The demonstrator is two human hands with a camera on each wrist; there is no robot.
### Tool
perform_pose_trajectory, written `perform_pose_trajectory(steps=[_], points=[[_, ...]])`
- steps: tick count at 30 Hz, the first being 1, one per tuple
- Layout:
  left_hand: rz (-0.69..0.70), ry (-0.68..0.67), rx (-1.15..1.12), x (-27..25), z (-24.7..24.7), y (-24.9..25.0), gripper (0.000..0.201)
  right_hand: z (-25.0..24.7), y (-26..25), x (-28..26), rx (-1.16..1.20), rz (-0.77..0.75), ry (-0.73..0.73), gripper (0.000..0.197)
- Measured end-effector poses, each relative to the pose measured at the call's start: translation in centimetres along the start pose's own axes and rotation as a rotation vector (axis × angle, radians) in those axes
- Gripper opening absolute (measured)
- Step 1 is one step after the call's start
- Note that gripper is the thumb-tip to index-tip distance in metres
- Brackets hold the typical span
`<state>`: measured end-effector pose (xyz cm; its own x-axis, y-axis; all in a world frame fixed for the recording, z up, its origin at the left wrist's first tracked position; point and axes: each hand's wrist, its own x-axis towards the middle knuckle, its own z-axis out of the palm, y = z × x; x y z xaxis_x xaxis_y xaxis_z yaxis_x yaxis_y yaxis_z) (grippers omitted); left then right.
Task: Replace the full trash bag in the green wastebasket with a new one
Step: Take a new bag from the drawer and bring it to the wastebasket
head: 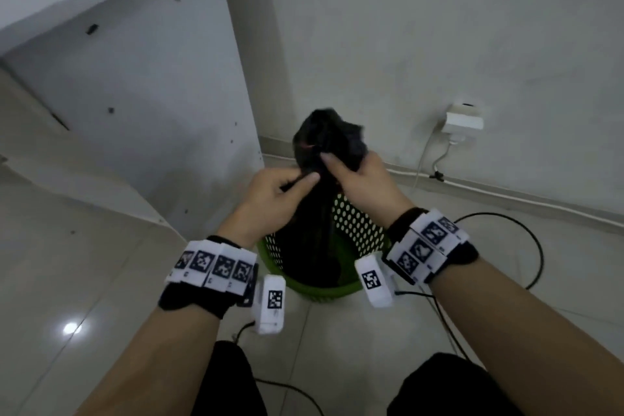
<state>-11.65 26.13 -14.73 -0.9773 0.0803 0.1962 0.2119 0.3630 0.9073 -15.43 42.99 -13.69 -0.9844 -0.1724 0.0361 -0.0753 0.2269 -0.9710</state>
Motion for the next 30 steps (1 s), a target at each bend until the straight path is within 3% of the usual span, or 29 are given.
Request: perform_pose_trajectory(steps=[2, 6, 8, 10, 12, 14, 16, 18, 20, 21, 24, 27, 30], points=[[0.013, 0.003, -0.026, 0.0, -2.1, 0.0, 0.039, -1.8, 0.4, -0.3, 0.010, 0.052, 0.008, 0.010], [-0.006, 0.149, -0.056, 0.9, -7.4, -1.6, 0.030, -7.3, 1.5, -0.8, -0.125, 0.105, 0.143, 0.016], [-0.031, 0.206, -0.082, 1.3, -9.5, -2.4, 0.037, -9.5, 1.9, -1.0, -0.071, 0.139, 0.171, 0.022], [-0.047, 0.223, -0.178, 1.4, -10.3, -2.5, 0.028, -10.7, 1.9, -1.1, -0.044, 0.144, 0.281, 0.027], [-0.064, 0.204, -0.300, 1.2, -9.6, -1.7, 0.023, -10.6, 1.1, -1.3, -0.101, 0.039, 0.440, 0.026], [-0.061, 0.155, -0.385, 1.1, -8.5, -0.9, 0.027, -8.4, -0.9, -2.1, -0.173, -0.172, 0.500, 0.020], [-0.043, 0.083, -0.378, 1.2, -7.2, 0.0, 0.030, -4.8, -3.3, -2.9, -0.287, -0.321, 0.355, 0.030], [-0.002, 0.014, -0.327, 1.3, -6.4, 1.0, 0.029, -2.1, -4.3, -2.4, -0.470, -0.297, 0.111, 0.052], [0.025, -0.023, -0.284, 1.3, -6.6, 1.4, 0.030, -1.0, -3.8, -1.3, -0.614, -0.246, -0.033, 0.040], [0.030, -0.020, -0.266, 1.3, -7.0, 1.3, 0.031, -1.1, -3.6, -0.9, -0.623, -0.253, -0.013, 0.034], [-0.072, -0.037, -0.419, 1.2, -9.7, 0.7, 0.039, -2.5, -3.3, -0.7, -0.623, -0.362, 0.150, 0.045], [-0.172, -0.054, -0.512, 2.5, -10.7, 1.0, 0.052, -2.8, -3.5, -1.1, -0.594, -0.538, 0.022, 0.050], [-0.191, -0.138, -0.266, 3.5, -7.9, 3.2, 0.040, -2.0, -4.0, -1.3, -0.539, -0.636, -0.090, 0.043]])
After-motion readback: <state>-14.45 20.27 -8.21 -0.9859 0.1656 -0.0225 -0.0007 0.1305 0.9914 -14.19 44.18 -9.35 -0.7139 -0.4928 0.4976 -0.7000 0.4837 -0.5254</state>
